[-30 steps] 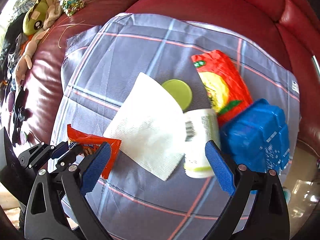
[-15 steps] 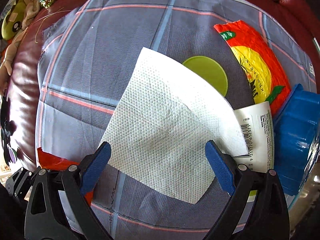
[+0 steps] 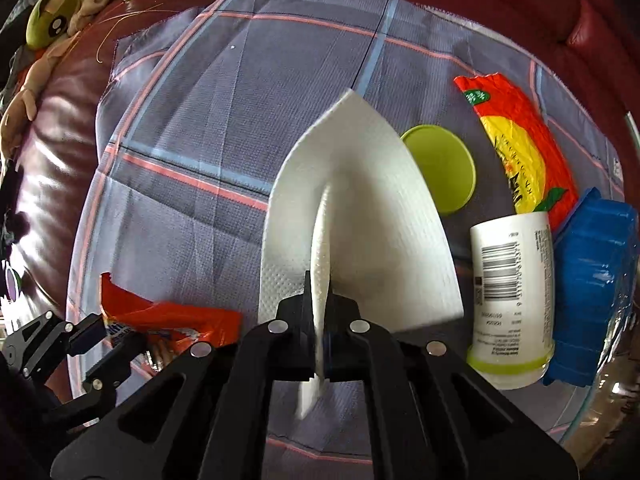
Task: Collect trash
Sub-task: 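Pinch the white paper towel with the right tool while the left tool holds the wrapper, then carry the wrapper and paper towel over the bin and open both tools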
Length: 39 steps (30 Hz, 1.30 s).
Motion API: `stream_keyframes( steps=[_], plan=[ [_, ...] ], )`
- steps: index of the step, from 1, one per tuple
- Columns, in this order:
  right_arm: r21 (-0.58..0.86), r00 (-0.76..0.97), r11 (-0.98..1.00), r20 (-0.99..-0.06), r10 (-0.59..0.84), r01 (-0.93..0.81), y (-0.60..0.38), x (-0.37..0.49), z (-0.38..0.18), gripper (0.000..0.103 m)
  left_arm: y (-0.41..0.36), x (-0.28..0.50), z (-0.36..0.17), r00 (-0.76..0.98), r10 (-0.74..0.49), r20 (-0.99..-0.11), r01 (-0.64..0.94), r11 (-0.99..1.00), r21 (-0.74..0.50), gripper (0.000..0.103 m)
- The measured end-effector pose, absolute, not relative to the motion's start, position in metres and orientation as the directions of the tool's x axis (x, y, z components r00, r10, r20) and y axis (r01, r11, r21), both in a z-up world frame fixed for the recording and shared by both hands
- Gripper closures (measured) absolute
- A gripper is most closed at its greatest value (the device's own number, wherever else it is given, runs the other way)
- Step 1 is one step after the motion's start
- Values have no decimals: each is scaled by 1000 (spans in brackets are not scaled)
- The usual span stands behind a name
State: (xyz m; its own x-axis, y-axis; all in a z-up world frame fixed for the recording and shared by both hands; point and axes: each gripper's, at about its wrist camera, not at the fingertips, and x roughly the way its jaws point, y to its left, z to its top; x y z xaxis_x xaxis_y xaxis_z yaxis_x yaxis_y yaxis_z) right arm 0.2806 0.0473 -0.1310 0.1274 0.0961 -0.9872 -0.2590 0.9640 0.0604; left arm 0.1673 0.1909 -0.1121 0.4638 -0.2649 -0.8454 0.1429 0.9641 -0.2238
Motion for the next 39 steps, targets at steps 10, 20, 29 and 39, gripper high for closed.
stream_keyframes(
  steps=[10, 20, 29, 39],
  plan=[
    [91, 243, 964, -958, 153, -250, 10, 252, -62, 101, 153, 155, -82, 495, -271, -826, 194, 961, -199, 86],
    [93, 329, 984, -934, 138, -149, -103, 196, -13, 101, 70, 137, -37, 517, -336, -787, 335, 926, -174, 86],
    [96, 364, 995, -928, 79, 27, -241, 128, -2, 100, -42, 120, -16, 476, -417, -775, 502, 852, -150, 86],
    [144, 367, 963, -929, 51, 230, -377, 57, -24, 100, -180, 115, -26, 375, -459, -805, 657, 745, -119, 86]
  ],
)
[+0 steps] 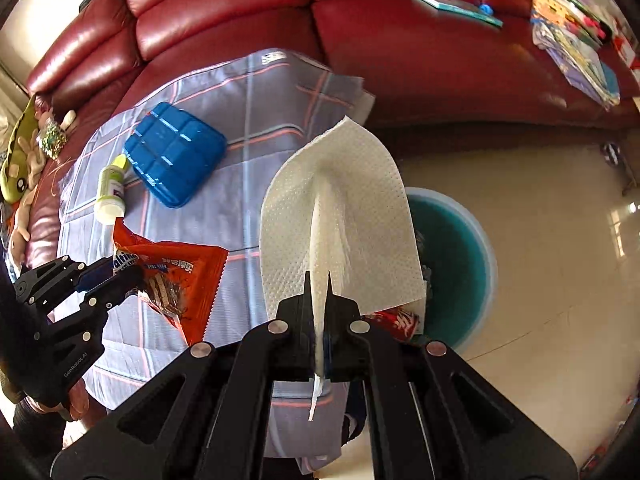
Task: Collect trash
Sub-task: 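Carry the wrapper and paper towel over the bin and open both tools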
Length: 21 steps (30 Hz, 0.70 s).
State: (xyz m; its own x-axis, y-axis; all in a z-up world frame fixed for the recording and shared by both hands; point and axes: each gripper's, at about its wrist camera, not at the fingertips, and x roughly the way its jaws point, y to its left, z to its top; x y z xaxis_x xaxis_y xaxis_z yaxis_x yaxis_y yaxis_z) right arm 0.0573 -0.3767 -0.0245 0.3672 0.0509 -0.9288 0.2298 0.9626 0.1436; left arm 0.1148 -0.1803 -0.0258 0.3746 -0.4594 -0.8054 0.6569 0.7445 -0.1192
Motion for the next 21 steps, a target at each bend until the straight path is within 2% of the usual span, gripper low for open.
stream_keyframes(
  steps=[10, 18, 20, 21],
  plan=[
    [215, 369, 917, -926, 82, 336, -463, 28, -60, 100, -300, 113, -69, 264, -428, -865, 751, 654, -94, 85],
    [254, 348, 900, -929, 125, 353, -495, 28, -85, 100, -356, 112, -109, 210, -372, -904, 776, 626, -77, 85],
    [261, 339, 899, -931, 137, 352, -499, 31, -91, 100, -362, 113, -116, 202, -359, -911, 777, 626, -74, 82],
    [263, 335, 899, -931, 141, 351, -501, 32, -93, 100, -366, 114, -118, 195, -353, -915, 776, 626, -76, 77]
  ],
)
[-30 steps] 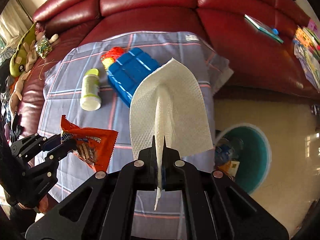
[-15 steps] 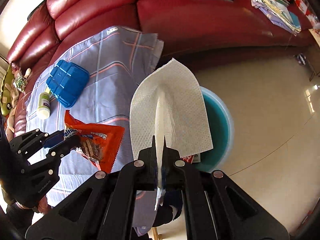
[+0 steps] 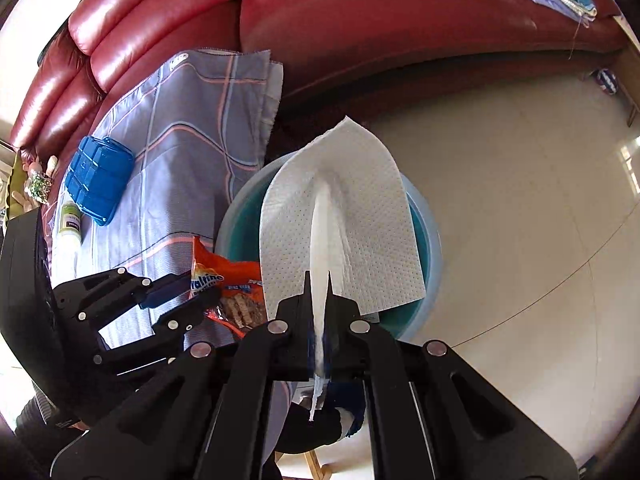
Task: Collect trash
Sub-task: 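Carry the wrapper and paper towel over the bin and open both tools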
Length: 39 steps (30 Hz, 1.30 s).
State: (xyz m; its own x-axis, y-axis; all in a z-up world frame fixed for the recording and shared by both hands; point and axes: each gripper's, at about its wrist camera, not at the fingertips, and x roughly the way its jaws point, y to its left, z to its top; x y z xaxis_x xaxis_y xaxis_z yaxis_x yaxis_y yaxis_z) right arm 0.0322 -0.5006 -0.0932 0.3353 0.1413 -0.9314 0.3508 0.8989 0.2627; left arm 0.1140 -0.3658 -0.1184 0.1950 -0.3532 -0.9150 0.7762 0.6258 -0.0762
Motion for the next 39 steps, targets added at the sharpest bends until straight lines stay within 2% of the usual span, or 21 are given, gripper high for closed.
stream_keyframes(
  steps=[1, 2, 4, 7, 10, 20, 22, 23, 24, 26, 27, 33, 39],
  plan=[
    [265, 332, 899, -932, 146, 349, -502, 34, -95, 100, -368, 115, -121, 195, -347, -917, 774, 629, -73, 66],
    [268, 330, 899, -932, 151, 347, -503, 35, -97, 100, -370, 115, -122, 203, -344, -917, 772, 632, -66, 60],
    [276, 327, 900, -931, 162, 338, -504, 38, -99, 100, -371, 117, -124, 223, -334, -916, 767, 640, -46, 36],
    [284, 327, 900, -929, 173, 332, -504, 42, -100, 100, -371, 117, -126, 238, -320, -917, 759, 651, -30, 20],
    [294, 331, 897, -926, 181, 332, -507, 42, -101, 99, -365, 117, -124, 242, -330, -913, 760, 649, -33, 12],
    [287, 288, 901, -938, 194, 326, -501, 47, -109, 95, -336, 110, -105, 268, -351, -897, 733, 679, -46, 6],
    [284, 278, 902, -940, 196, 326, -498, 49, -109, 80, -330, 110, -100, 272, -361, -892, 727, 685, -56, 5],
    [299, 278, 896, -937, 211, 328, -497, 49, -109, 49, -328, 110, -98, 274, -365, -890, 725, 686, -59, 5],
    [298, 284, 896, -936, 207, 329, -496, 49, -106, 34, -326, 110, -96, 275, -369, -888, 723, 688, -62, 5],
    [270, 297, 910, -939, 175, 315, -491, 50, -99, 33, -321, 109, -91, 278, -382, -881, 721, 689, -71, 5],
    [282, 295, 907, -936, 190, 313, -489, 51, -98, 28, -318, 109, -89, 281, -387, -878, 722, 688, -73, 5],
    [297, 302, 897, -932, 199, 326, -482, 52, -94, 21, -302, 108, -81, 287, -407, -867, 708, 700, -94, 4],
    [303, 292, 879, -935, 200, 368, -479, 48, -98, 20, -281, 108, -79, 291, -409, -865, 697, 710, -102, 4]
  ],
)
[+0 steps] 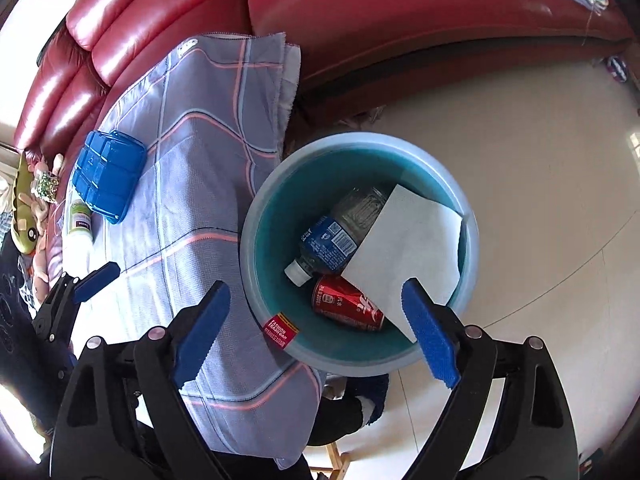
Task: Collect trash
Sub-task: 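Carry the wrapper and paper towel over the bin and open both tools, then move both tools back over the cloth toward the white bottle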
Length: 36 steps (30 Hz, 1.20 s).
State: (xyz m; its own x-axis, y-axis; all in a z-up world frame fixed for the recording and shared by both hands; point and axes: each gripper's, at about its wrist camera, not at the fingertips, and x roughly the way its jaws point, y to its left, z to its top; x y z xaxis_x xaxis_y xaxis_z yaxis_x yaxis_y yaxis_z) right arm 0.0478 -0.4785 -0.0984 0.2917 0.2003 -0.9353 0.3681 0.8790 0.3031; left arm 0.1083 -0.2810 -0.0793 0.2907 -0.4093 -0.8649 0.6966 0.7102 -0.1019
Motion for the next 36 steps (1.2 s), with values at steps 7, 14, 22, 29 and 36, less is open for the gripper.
stream_keyframes(
  steps=[7, 14, 22, 29, 36],
  plan=[
    [275, 264, 878, -948, 178, 393, -468, 48, -98, 19, -256, 111, -75, 297, -421, -857, 674, 729, -124, 4],
    [253, 267, 898, -950, 161, 359, -442, 66, -83, 16, -222, 121, -66, 328, -409, -851, 630, 767, -126, 4],
    [237, 272, 936, -948, 164, 261, -387, 103, -65, 16, -162, 141, -49, 388, -382, -839, 544, 830, -127, 4],
    [189, 268, 973, -952, 148, 134, -327, 141, -53, 16, -102, 160, -42, 434, -339, -834, 454, 882, -122, 4],
    [150, 246, 987, -960, 134, 47, -279, 178, -53, 16, -46, 183, -49, 449, -286, -847, 351, 928, -128, 4]
  ],
)
